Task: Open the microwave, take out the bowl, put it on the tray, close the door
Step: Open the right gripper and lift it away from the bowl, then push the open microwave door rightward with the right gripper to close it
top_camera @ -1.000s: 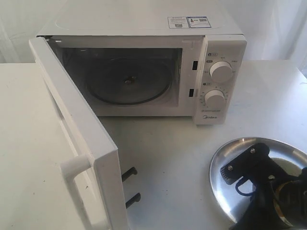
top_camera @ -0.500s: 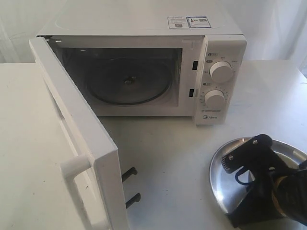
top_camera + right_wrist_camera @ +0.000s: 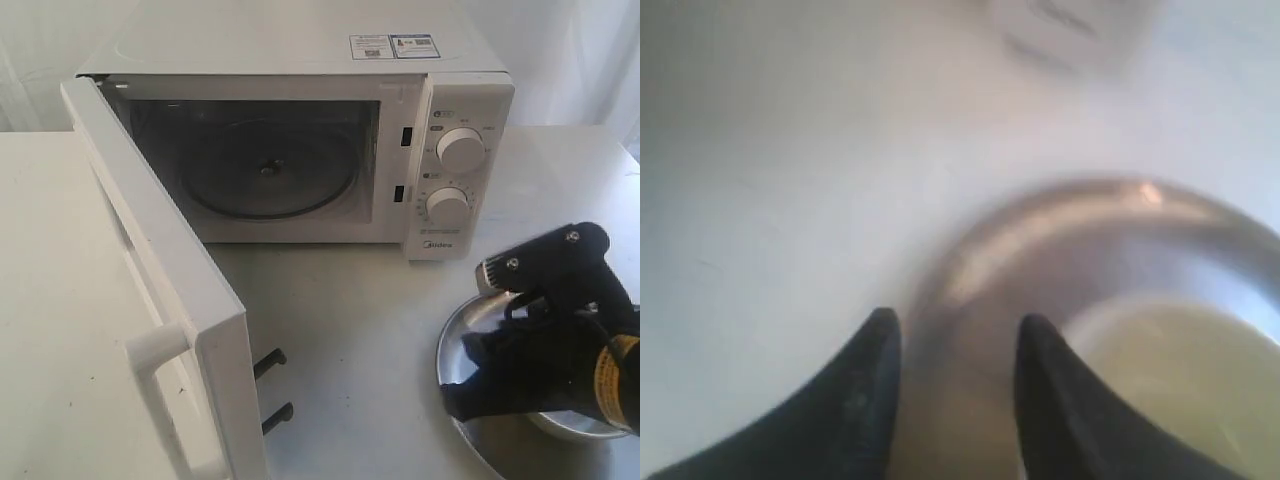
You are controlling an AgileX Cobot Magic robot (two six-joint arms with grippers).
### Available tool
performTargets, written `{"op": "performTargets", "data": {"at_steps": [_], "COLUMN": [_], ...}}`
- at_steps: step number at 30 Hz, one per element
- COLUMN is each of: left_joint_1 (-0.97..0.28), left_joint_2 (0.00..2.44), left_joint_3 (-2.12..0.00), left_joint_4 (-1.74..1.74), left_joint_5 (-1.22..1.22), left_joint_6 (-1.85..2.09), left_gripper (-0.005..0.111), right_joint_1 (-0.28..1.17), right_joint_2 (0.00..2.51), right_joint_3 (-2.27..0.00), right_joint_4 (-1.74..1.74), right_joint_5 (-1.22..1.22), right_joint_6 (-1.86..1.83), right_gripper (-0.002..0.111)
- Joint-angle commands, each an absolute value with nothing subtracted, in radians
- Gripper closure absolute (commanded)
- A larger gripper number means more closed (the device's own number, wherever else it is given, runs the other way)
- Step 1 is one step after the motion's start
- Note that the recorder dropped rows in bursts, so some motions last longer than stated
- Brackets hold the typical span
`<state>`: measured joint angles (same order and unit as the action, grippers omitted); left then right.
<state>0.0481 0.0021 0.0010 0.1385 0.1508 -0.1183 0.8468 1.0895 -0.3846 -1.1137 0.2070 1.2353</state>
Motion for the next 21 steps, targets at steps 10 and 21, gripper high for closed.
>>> {"op": "performTargets", "data": {"at_steps": [10, 21], "left_joint_1": [0.047, 0.047], "left_joint_2": [0.0, 0.0], "left_joint_3": [0.0, 0.0], "left_joint_4": [0.135, 0.135], "left_joint_5": [0.149, 0.149], "left_joint_6": [-0.125, -0.125], "left_gripper": [0.107, 0.107], "right_joint_1": [0.848, 0.953], "right_joint_2": [0.901, 1.128], "right_joint_3": [-0.494, -0.642], "right_joint_4": [-0.978, -1.231], "right_joint_5": [-0.738, -0.756], "right_joint_6": [0.872, 1.081], "right_gripper": [0.108, 0.108]}}
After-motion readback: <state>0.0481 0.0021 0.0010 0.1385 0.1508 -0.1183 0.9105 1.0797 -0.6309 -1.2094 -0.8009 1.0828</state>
